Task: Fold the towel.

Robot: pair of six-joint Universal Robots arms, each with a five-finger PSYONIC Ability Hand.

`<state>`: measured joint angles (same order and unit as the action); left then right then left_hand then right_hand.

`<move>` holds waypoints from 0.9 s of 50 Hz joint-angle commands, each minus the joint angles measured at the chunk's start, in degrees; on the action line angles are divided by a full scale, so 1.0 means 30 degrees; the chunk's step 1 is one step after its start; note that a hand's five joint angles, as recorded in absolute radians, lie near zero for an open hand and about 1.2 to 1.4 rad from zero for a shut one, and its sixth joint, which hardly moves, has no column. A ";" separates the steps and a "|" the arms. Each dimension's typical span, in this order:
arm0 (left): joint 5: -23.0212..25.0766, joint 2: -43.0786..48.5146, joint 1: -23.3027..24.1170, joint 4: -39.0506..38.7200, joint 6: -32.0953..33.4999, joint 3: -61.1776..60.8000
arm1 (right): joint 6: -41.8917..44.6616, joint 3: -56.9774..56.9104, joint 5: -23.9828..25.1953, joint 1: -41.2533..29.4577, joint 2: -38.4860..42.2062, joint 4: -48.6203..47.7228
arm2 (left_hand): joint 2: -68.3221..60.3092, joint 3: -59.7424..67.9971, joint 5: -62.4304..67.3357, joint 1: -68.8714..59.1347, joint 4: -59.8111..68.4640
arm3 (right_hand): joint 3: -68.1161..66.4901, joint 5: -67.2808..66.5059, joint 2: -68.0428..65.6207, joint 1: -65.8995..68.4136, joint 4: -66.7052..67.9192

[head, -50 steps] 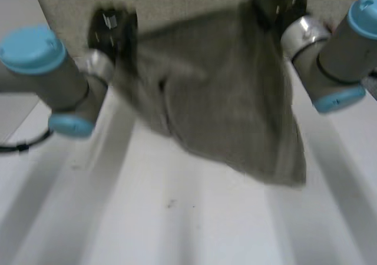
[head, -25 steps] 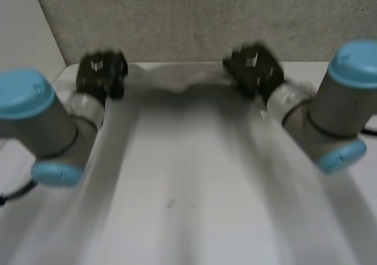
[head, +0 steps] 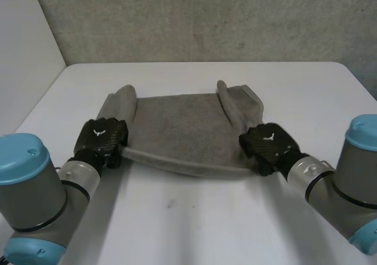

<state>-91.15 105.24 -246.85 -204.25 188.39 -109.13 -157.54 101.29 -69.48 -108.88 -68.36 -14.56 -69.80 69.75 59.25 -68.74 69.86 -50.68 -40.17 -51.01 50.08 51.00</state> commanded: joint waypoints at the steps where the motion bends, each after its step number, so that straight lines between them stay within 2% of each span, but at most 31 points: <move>1: -0.0026 -0.2088 0.0163 0.0027 -0.0189 -0.0098 | -0.2183 0.0983 -0.0074 0.0988 -0.0711 -0.1739 | -0.3401 0.3418 0.3585 -0.3752 0.3381 | 0.4160 0.3990 0.4272 -0.3959 -0.4267; 9: -0.0026 -0.3264 0.0310 0.0144 -0.0862 -0.0069 | -0.2009 0.0721 -0.0103 0.0902 0.0225 -0.1536 | -0.3401 0.3418 0.3585 -0.3752 0.3381 | 0.7636 0.7466 0.7748 -0.7435 -0.7743; 25: -0.0026 -0.3264 0.0280 0.0320 -0.1040 0.0224 | -0.2913 0.0691 -0.0015 0.0230 0.0812 -0.0421 | -0.3401 0.3418 0.3585 -0.3752 0.3381 | 1.1902 1.1732 1.2013 -1.1700 -1.2009; 34: -0.0026 -0.3264 0.0280 0.0320 -0.1098 0.0253 | -0.6052 0.0192 0.0044 -0.1560 0.1018 -0.1183 | -0.3401 0.3418 0.3585 -0.3752 0.3381 | 1.1738 1.1568 1.1849 -1.1537 -1.1845; 36: -0.0026 -0.3322 0.0280 0.0378 -0.1389 0.0282 | -0.6693 -0.0128 0.0014 -0.2346 0.1833 -0.2232 | -0.3401 0.3418 0.3585 -0.3752 0.3381 | 1.1514 1.1344 1.1626 -1.1313 -1.1621; 45: 0.0004 -0.3733 0.0134 0.0466 -0.2446 0.0312 | -0.6784 -0.0774 -0.0484 -0.3405 0.4123 -0.4200 | -0.3401 0.3418 0.3585 -0.3752 0.3381 | 1.0000 0.9830 1.0111 -0.9798 -1.0107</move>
<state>-91.19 94.97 -246.05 -203.08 182.90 -108.21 -177.89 100.31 -69.79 -117.36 -60.52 -23.35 -69.80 69.75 59.25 -68.74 69.86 -20.41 -7.94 -20.66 18.62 18.80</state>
